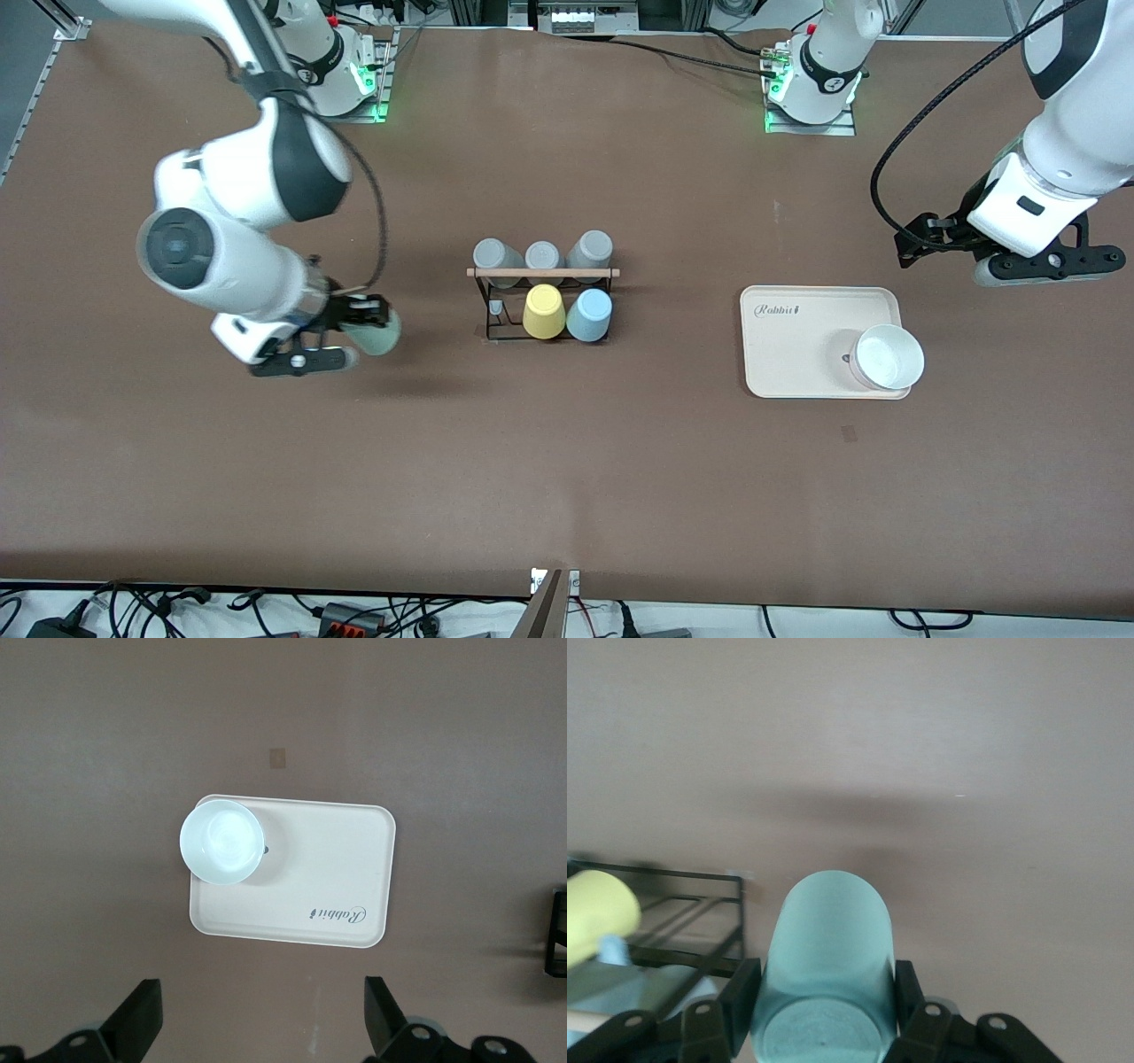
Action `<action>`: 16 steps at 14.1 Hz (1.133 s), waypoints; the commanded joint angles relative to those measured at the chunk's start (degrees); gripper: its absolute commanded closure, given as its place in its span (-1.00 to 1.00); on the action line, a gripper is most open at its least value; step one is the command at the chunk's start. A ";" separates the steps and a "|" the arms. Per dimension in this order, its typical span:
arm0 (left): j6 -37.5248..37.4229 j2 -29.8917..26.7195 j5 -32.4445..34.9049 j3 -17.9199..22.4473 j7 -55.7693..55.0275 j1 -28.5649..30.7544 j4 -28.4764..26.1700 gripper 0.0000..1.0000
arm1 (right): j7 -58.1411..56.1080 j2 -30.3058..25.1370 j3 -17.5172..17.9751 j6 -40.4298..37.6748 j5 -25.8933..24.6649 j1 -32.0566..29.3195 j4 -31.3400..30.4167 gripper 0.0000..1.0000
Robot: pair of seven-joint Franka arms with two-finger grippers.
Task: Hang scattered cups on rack with three cups
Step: 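Carry the teal cup to the rack beside the yellow cup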
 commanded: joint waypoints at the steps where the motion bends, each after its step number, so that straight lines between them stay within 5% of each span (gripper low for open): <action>1: 0.44 -1.01 -1.15 -0.11 2.71 0.93 -0.78 -1.00 | 7.60 3.10 -0.43 -1.80 0.36 4.05 5.74 0.70; 16: 0.44 -1.01 -1.15 -0.11 2.71 1.19 -0.78 -1.00 | 25.91 8.21 -0.43 -1.28 -2.37 14.26 10.06 0.69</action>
